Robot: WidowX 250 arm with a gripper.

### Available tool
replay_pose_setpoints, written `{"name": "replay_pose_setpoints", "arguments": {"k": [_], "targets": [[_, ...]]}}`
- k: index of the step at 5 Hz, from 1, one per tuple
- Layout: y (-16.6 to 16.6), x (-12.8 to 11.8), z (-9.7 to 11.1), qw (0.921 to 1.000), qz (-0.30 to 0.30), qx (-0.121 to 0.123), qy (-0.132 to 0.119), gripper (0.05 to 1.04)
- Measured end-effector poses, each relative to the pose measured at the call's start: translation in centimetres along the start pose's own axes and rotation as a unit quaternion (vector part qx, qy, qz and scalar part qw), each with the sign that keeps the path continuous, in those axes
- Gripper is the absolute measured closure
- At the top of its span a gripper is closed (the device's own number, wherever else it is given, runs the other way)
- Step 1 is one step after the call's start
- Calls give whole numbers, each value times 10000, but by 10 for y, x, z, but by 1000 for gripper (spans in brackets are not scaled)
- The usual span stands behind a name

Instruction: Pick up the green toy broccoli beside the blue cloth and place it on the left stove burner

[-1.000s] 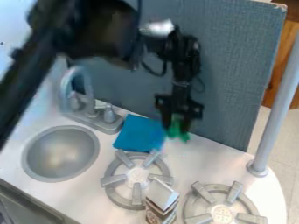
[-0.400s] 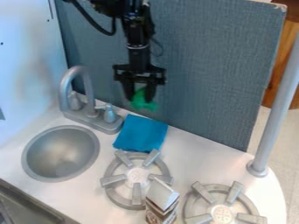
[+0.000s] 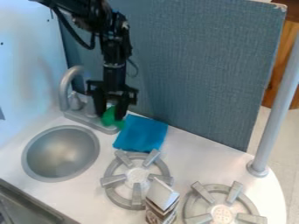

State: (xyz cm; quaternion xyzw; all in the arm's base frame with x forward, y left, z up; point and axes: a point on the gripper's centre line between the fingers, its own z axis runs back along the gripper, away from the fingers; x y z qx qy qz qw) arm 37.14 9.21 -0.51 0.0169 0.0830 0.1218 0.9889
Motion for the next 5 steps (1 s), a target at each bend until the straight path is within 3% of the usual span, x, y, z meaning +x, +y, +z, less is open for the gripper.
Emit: {"name": "replay_pose_setpoints", "arguments": {"k": [1,2,4,5], "targets": [[-9,-25,-25,9983,-419,42,407,440],[-39,-38,-38,9939,-999,124,462,440],[-76,-39,-44,9920,-1240,177,145,440],[-79,-38,-49,9921,-1218,261,127,391]]}}
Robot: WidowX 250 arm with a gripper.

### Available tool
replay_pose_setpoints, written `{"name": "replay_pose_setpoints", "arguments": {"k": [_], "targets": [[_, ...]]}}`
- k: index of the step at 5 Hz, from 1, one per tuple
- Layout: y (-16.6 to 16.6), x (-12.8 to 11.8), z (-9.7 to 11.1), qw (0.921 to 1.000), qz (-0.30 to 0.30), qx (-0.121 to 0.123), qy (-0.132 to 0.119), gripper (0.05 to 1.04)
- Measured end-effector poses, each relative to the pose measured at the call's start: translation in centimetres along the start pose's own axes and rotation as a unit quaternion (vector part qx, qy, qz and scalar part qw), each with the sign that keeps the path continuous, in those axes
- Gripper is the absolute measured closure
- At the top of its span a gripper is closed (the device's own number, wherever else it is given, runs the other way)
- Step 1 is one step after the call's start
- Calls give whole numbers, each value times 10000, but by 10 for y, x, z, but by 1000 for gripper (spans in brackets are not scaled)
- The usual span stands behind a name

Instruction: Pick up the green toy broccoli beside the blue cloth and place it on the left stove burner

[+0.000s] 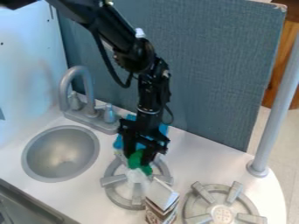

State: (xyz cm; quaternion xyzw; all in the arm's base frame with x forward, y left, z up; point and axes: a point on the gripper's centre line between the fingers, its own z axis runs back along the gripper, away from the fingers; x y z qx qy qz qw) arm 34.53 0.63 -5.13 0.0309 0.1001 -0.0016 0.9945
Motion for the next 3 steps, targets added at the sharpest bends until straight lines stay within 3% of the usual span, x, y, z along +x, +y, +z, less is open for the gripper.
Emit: {"name": "replay_pose_setpoints", "arguments": {"k": [1,2,3], "targets": [[3,-2,-2,9999,67,99,40,112],[3,-5,-5,9999,62,99,93,75],[1,-8,12,9999,46,-32,157,79]]}}
